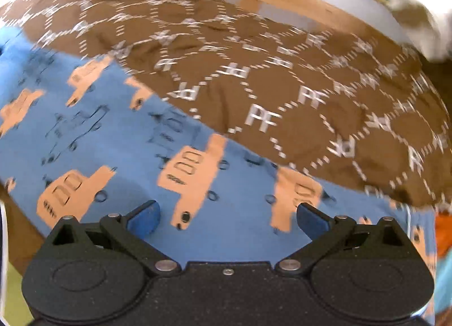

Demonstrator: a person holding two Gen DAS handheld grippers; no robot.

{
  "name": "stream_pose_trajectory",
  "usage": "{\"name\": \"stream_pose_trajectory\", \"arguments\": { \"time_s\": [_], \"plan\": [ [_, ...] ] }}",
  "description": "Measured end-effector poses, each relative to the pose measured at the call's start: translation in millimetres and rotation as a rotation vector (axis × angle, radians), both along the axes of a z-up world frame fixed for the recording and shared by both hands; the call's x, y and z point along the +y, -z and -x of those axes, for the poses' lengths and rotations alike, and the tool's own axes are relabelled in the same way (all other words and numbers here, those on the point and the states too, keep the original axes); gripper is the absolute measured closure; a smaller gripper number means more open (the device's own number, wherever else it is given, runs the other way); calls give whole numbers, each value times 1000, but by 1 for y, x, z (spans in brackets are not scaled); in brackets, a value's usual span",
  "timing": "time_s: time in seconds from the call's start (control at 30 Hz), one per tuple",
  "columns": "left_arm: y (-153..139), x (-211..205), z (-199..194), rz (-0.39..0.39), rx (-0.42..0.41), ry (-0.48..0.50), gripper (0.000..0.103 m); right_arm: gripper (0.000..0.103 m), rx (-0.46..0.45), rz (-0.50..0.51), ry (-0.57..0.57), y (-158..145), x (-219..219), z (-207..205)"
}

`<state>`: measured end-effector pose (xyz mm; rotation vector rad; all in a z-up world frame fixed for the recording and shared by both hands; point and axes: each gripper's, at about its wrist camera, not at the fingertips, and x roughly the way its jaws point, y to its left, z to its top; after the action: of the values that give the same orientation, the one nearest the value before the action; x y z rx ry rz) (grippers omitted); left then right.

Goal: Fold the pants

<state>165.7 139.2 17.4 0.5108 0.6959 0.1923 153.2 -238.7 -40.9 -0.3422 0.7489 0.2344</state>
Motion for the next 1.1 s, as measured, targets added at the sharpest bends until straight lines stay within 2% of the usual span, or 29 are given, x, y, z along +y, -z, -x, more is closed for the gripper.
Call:
{"name": "stream_pose_trajectory", "arguments": {
  "time_s": [0.07, 0.13, 0.23, 0.27, 0.3, 0.37, 0.4, 0.5, 0.63, 0.73, 0.83, 0.9, 1.0, 1.1],
  "plan": [
    [-3, -4, 4, -18, -38, 40, 8, 1, -46, -12, -33, -8, 4, 12],
    [-1, -6, -5, -26, -51, 18, 8, 1, -79, -1, -100, -9, 13, 22],
    [0, -3, -28, 74, -35, -35, 8, 1, -98, 66, -173, -1, 29, 29],
    [2, -4, -34, 83, -28, -38, 8, 1, -90, 81, -185, 4, 31, 29],
    [5, -7, -38, 48, -29, -33, 7, 1, -81, 87, -184, 8, 31, 28],
    [16, -10, -45, -89, -23, -59, 5, 1, -53, 65, -159, 14, 26, 23],
    [21, -4, -47, -79, -9, -67, 4, 1, -34, 39, -140, 16, 20, 18],
    [16, 9, -50, 22, 13, -121, 3, 1, 21, -65, -48, 19, -4, 9],
    [0, -11, -45, 28, -19, -143, 4, 1, -27, -93, 38, 5, -21, 19],
    [-12, -46, -39, 87, -64, -51, 0, 1, -116, -95, 80, -7, -35, 38],
    [-14, -99, -47, 190, -48, 110, 0, 1, -172, -144, 189, -14, -56, 55],
    [-8, -141, -55, 232, -23, 225, 0, 1, -198, -186, 266, -17, -69, 66],
    [4, -205, -69, 261, 13, 388, 0, 1, -212, -241, 353, -18, -86, 87],
    [16, -269, -84, 277, 56, 536, 0, 1, -181, -236, 385, -13, -100, 99]
  ]
}}
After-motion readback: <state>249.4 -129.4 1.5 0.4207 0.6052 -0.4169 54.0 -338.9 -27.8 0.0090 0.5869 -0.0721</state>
